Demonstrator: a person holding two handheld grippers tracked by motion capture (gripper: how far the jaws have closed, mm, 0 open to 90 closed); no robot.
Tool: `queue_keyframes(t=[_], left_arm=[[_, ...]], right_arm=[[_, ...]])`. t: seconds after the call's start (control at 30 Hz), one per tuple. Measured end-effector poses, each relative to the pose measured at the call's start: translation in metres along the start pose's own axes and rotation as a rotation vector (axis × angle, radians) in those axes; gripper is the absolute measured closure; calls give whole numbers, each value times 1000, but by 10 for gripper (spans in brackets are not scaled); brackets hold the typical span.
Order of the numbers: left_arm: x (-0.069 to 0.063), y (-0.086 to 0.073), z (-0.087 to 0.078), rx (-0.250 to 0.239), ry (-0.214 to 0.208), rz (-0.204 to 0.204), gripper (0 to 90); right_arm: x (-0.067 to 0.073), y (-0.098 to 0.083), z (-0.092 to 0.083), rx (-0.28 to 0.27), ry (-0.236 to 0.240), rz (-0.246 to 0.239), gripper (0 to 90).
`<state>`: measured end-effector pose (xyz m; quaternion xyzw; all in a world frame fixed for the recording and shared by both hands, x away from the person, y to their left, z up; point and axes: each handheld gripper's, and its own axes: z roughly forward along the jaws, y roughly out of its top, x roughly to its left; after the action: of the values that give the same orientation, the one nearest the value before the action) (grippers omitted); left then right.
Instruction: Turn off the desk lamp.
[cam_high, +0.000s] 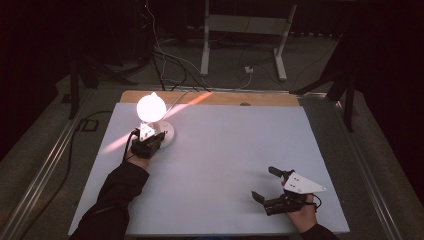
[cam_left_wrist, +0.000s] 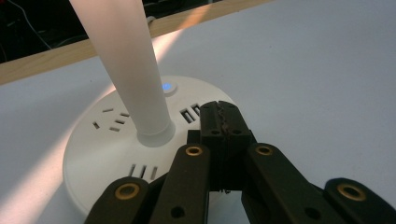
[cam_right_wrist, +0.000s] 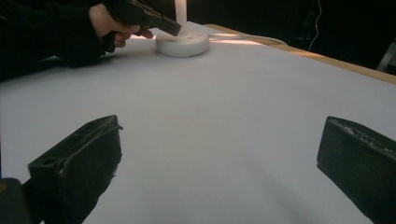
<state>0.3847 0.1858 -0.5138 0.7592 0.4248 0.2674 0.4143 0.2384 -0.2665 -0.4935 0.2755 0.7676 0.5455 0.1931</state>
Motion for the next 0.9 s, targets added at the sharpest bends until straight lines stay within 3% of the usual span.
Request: queue_keyframes(t=[0.9], left_arm=[[1, -3, 9, 9, 11, -6, 900]], right_arm=[[0, 0, 0, 4, -2, -3, 0]])
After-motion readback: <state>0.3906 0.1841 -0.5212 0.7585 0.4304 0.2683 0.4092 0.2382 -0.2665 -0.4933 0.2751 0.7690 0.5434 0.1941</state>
